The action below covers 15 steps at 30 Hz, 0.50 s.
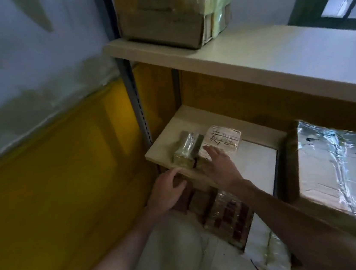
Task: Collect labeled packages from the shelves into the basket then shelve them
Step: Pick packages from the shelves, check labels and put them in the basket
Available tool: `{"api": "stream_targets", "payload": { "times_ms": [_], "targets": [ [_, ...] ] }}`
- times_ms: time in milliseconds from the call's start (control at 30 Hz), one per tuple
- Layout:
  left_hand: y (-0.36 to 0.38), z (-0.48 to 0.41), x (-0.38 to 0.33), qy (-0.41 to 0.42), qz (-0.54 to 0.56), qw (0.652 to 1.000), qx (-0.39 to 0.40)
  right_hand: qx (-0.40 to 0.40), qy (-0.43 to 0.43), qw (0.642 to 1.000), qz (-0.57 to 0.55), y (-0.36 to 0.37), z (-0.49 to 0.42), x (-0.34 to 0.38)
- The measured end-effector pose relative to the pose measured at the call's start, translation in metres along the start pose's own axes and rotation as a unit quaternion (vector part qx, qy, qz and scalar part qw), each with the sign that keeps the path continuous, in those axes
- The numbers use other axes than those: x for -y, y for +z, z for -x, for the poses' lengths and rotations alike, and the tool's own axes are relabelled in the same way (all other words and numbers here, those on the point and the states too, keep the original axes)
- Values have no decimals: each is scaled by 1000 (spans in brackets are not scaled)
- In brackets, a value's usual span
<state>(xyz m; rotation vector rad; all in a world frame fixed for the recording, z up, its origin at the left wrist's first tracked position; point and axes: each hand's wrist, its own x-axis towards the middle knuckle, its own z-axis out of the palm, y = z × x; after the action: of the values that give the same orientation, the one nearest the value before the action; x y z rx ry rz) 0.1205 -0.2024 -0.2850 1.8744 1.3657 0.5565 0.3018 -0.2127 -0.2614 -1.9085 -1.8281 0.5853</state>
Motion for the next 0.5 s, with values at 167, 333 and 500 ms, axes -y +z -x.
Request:
{"api": "stream_targets", "payload": {
  "times_ms": [167,333,500],
  "targets": [
    [-24,-35,36,-40,26,999,3,61,-17,965,256,42,-61,11],
    [-50,-68,69,-15,10,999,51,114,59,893,431,69,-93,14],
    [-59,-98,90,-1,-20,997,70,73,28,899,432,88,-108,11]
  ]
}}
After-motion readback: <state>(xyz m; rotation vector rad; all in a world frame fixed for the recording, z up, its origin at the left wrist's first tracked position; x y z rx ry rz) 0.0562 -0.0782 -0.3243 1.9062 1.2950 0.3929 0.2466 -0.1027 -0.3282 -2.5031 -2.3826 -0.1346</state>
